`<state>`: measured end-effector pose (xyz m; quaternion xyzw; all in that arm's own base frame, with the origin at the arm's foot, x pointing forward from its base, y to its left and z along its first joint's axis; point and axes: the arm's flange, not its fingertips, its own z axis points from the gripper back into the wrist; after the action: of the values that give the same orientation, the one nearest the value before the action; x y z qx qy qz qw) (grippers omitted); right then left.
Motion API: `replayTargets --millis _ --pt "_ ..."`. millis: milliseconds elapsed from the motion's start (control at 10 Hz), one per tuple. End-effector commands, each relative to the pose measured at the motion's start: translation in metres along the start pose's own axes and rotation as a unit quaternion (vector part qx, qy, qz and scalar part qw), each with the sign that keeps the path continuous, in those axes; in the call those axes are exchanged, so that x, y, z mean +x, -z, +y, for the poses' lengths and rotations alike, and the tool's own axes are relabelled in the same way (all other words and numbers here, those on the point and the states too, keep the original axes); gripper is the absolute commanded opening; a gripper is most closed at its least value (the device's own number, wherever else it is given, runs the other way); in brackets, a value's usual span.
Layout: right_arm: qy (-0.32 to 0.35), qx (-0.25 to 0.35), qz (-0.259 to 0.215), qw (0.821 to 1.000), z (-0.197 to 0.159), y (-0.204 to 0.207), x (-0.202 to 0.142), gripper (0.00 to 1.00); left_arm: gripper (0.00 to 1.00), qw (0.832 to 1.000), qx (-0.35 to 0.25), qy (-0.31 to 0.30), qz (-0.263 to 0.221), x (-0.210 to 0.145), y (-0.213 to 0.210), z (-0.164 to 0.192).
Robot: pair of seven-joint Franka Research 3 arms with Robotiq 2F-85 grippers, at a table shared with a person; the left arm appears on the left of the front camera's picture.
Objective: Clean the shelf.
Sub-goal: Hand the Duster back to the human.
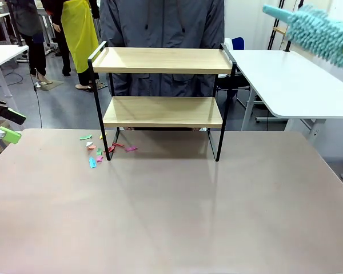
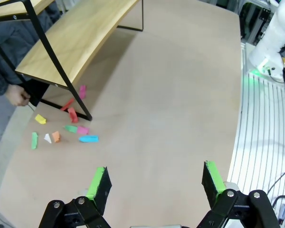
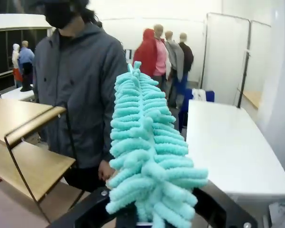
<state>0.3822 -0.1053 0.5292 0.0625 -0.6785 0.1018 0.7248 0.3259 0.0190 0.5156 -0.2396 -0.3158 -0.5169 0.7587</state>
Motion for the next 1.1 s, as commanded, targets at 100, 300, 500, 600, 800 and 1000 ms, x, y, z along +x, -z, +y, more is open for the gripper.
replayTargets --millis 100,300,500,600,800,1000 --pt "0.017 -0.023 0.048 0.998 0.008 0.009 -0.053 0.17 1.00 1.000 -0.003 0.005 -0.011 0.001 0.000 0.001" --pt "0.035 -0.014 0.081 0.996 0.009 0.008 -0.085 0.17 1.00 1.000 -0.003 0.005 -0.011 0.001 0.000 0.001" --pt "0.046 -0.011 0.096 0.994 0.011 0.007 -0.107 0.17 1.00 1.000 -0.003 0.005 -0.011 0.001 0.000 0.001" --pt "0.040 -0.026 0.081 0.996 0.009 0.009 -0.110 0.17 1.00 1.000 -0.003 0.005 -0.011 0.001 0.000 0.001" --pt "0.055 0.002 0.103 0.993 0.006 0.007 -0.102 0.17 1.00 1.000 -0.003 0.005 -0.011 0.001 0.000 0.001" --pt "0.055 0.002 0.103 0.993 0.006 0.007 -0.102 0.17 1.00 1.000 -0.003 0.005 -0.011 0.001 0.000 0.001"
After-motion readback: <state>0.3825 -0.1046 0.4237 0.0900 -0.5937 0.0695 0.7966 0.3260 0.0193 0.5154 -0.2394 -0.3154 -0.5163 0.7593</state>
